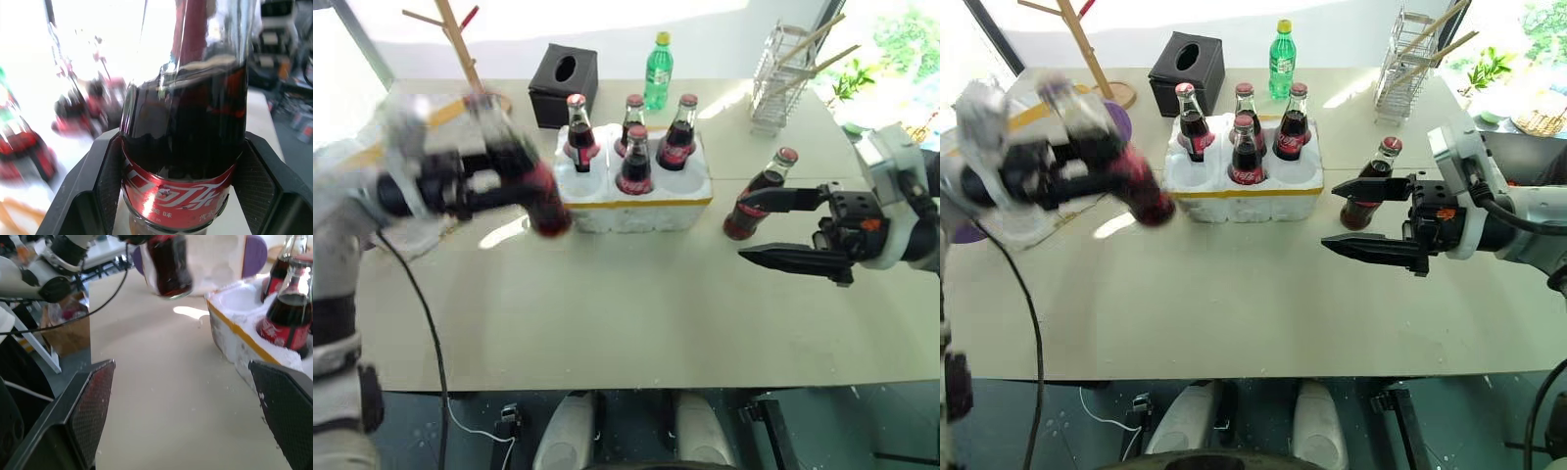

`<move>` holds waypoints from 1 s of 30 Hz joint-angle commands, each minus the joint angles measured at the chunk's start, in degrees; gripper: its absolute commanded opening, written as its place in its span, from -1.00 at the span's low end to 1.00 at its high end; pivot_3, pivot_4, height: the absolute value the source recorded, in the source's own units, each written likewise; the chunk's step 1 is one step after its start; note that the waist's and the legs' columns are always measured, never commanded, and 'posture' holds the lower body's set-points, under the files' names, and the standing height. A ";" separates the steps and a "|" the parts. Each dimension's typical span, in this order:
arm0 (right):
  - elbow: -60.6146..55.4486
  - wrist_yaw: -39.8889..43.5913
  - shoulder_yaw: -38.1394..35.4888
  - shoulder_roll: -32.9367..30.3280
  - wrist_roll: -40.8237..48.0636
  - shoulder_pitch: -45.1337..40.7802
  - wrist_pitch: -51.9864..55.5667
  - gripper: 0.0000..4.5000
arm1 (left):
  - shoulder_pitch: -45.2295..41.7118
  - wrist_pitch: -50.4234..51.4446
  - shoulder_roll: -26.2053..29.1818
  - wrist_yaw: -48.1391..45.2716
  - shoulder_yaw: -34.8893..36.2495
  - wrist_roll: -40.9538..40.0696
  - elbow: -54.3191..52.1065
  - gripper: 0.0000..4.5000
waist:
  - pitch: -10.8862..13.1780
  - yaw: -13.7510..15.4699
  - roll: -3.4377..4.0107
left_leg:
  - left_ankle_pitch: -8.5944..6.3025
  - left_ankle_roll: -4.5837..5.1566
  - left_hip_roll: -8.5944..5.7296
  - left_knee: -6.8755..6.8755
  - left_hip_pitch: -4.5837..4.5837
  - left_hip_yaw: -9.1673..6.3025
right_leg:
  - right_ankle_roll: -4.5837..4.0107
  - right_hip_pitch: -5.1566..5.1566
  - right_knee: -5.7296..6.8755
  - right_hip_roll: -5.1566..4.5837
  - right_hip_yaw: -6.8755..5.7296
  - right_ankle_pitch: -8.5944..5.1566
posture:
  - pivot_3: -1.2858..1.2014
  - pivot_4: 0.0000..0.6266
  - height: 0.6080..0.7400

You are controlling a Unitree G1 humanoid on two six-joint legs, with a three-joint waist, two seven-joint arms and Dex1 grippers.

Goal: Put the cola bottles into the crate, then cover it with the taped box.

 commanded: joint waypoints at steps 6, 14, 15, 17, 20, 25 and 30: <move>-2.91 -3.22 -2.56 1.41 0.46 1.13 -1.06 1.00 | -14.58 -21.69 -8.15 -0.43 -13.45 22.41 27.88 0.14 | 0.01 -0.40 -0.02 | 0.00 0.03 -0.05 -0.03 0.14 0.20 | 0.00 0.10 0.03 0.12 0.01 0.00 | 0.03 -0.52 1.00; -4.19 -6.25 -5.46 1.74 1.30 5.15 -1.05 1.00 | -12.18 -29.44 -13.35 0.71 -17.94 31.24 36.17 0.14 | 0.05 -0.34 -0.09 | -0.01 0.04 0.10 -0.01 -0.22 0.20 | 0.02 -0.21 0.05 0.12 0.02 0.01 | 0.03 -0.52 1.00; -4.05 -6.62 -5.41 1.88 1.18 5.11 -1.19 1.00 | -11.84 -30.05 -13.95 1.52 -18.07 32.13 37.17 0.14 | 0.05 -0.31 -0.09 | -0.01 0.05 0.10 -0.01 -0.21 0.20 | 0.02 -0.20 0.05 0.11 0.02 0.01 | 0.03 -0.52 1.00; -3.50 -7.55 -4.87 2.31 0.34 4.72 -1.70 1.00 | -11.36 -29.14 -15.18 3.49 -17.31 32.55 38.76 0.14 | 0.05 -0.33 -0.09 | -0.02 0.06 0.11 0.00 -0.19 0.20 | 0.02 -0.18 0.05 0.11 0.02 0.01 | 0.03 -0.52 1.00; -2.95 -8.30 -3.78 2.67 -1.90 4.54 -3.00 1.00 | -10.60 -27.75 -15.33 4.26 -15.85 32.16 38.11 0.95 | 0.02 -0.18 -0.04 | -0.01 0.06 0.12 0.05 -0.12 0.17 | 0.02 -0.15 0.05 0.11 0.02 0.01 | 0.03 -0.52 1.00; -1.63 -9.36 -3.83 3.10 -4.88 5.46 -4.49 1.00 | -9.49 -19.50 -12.87 1.37 -10.41 25.18 27.98 0.99 | 0.02 -0.20 -0.05 | -0.01 0.05 0.13 0.04 -0.07 0.16 | 0.02 -0.12 0.19 0.11 0.03 0.01 | 0.03 -0.52 1.00; 0.34 -10.62 -7.61 3.55 -6.05 10.40 -4.31 1.00 | -9.05 1.74 -5.18 -1.92 -1.07 8.52 9.28 0.99 | 0.05 -0.32 -0.11 | 0.03 -0.02 0.14 0.04 -0.21 0.08 | 0.02 -0.23 0.25 0.12 0.03 0.01 | 0.03 -0.52 1.00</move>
